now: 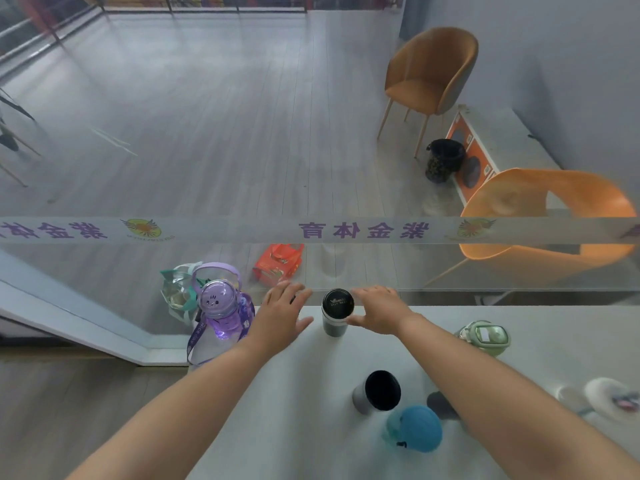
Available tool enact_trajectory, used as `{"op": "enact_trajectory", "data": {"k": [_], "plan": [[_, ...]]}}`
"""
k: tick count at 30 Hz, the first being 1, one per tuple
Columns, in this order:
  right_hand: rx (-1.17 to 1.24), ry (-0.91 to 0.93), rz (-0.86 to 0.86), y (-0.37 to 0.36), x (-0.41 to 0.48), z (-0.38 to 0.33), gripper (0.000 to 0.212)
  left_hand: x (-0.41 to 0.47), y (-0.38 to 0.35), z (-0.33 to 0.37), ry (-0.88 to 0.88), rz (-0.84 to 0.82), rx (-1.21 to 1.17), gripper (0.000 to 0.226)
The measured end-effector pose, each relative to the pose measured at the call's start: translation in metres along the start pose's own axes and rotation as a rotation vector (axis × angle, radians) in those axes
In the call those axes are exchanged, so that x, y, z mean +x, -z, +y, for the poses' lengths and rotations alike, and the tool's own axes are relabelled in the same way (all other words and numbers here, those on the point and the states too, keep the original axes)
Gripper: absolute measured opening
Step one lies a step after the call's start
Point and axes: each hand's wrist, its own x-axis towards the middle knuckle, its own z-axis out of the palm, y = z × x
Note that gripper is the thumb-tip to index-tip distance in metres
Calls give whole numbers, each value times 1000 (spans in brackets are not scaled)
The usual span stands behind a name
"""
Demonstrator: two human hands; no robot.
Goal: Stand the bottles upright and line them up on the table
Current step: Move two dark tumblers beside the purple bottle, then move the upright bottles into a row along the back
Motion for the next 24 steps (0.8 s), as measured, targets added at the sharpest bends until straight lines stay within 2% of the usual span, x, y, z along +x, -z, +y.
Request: {"op": "enact_trajectory", "data": {"k": [2, 6, 10, 13, 16, 20, 24], "plan": [[12, -17, -49, 1, -20, 4, 65, -9, -1, 16, -119, 1, -45, 45], [46, -154, -135, -8, -70, 5, 81, -28, -8, 54, -298, -62, -124, 35], [149, -222, -195, -22, -121, -4, 91, -51, -15, 85, -404, -142, -184, 39], [106, -212, -237, -32, -149, -7, 88, -62, -20, 101, -465, -183, -172, 48], [66, -190, -190, -43, -162, -6, 80, -67, -24, 113, -440, -171, -127, 53], [3, -98, -54, -51, -157, 0, 63, -69, -30, 125, -393, -106, -129, 47], [-58, -37, -30, -38, -140, 18, 62, -53, -33, 135, -338, -73, -94, 44]]}}
